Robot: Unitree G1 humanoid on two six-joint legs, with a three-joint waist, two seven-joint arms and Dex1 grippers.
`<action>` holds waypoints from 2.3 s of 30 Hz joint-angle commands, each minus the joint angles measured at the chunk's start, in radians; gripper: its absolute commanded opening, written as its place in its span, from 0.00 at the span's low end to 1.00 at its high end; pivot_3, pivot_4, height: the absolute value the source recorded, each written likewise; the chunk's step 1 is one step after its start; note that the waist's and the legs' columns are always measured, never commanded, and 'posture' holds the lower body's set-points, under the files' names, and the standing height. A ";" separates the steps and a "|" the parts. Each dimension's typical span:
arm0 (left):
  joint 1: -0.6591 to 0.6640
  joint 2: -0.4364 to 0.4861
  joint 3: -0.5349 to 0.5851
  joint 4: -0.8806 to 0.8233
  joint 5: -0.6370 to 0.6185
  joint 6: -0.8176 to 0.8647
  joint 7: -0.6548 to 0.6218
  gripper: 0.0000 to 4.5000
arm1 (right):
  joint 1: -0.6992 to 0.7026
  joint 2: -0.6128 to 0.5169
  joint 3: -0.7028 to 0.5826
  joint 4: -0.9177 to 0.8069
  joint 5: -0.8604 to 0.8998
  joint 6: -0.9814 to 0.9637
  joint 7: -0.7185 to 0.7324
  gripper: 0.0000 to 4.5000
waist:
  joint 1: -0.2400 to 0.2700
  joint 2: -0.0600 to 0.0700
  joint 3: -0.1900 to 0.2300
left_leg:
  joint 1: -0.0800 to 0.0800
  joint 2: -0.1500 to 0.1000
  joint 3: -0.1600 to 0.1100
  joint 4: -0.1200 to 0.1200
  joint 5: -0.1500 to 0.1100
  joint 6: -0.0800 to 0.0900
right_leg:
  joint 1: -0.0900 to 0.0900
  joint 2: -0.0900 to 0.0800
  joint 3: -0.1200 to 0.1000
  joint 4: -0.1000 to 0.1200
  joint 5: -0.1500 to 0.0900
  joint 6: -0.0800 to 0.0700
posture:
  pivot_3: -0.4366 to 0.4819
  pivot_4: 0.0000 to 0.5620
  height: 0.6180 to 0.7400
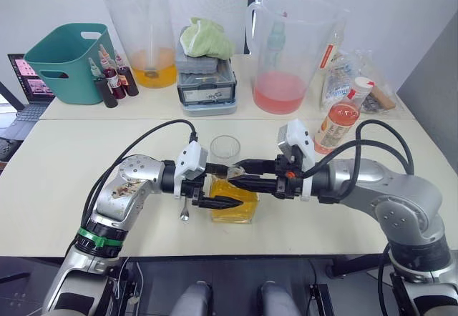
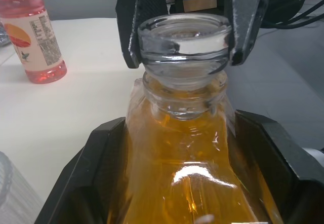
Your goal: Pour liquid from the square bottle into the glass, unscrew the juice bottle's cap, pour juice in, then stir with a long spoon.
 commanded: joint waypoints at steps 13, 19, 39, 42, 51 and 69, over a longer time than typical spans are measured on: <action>0.027 0.021 -0.026 -0.006 0.008 -0.025 -0.025 0.62 | 0.073 -0.071 -0.279 -0.035 0.078 -0.052 -0.075 0.24 | 0.003 0.000 0.000 | 0.002 0.000 0.001 0.000 0.000 0.001 | 0.001 0.000 0.001 0.000 0.000 0.000 | 0.48 0.27 1.00; 0.027 0.019 -0.025 0.000 0.006 -0.034 -0.026 0.62 | 0.409 -0.101 -0.365 0.070 -0.149 -0.251 -0.023 0.24 | 0.004 0.001 0.000 | 0.003 0.000 0.003 -0.001 -0.001 0.002 | 0.002 0.000 0.001 0.000 0.000 0.000 | 0.48 0.27 1.00; -0.012 0.014 -0.025 0.047 0.019 -0.061 -0.040 0.62 | 0.583 0.103 -0.284 0.506 -0.543 -0.716 -0.009 0.24 | 0.001 0.002 -0.001 | 0.009 0.001 0.008 -0.001 -0.001 0.002 | 0.004 0.001 0.009 0.002 0.000 0.001 | 0.48 0.27 1.00; -0.013 0.013 -0.024 0.053 0.022 -0.064 -0.043 0.62 | 0.581 0.099 -0.283 0.515 -0.554 -0.708 -0.013 0.24 | 0.001 0.002 -0.001 | 0.009 0.001 0.008 -0.001 -0.001 0.002 | 0.005 0.001 0.009 0.002 0.000 0.001 | 0.48 0.27 1.00; -0.024 0.012 -0.014 0.070 0.021 -0.072 -0.051 0.62 | 0.569 0.090 -0.307 0.472 -0.530 -0.664 -0.019 0.77 | 0.002 0.003 -0.002 | 0.009 0.001 0.009 -0.001 -0.001 0.002 | 0.004 0.002 0.011 0.002 0.000 0.001 | 0.48 0.27 1.00; -0.023 0.151 0.188 -0.101 -0.218 0.179 -0.025 0.62 | 0.575 0.017 -0.426 0.142 -0.414 -0.533 -0.035 1.00 | -0.004 0.004 -0.001 | 0.006 0.002 0.010 -0.001 -0.001 0.002 | -0.001 0.004 0.014 0.004 0.000 0.001 | 0.48 0.27 1.00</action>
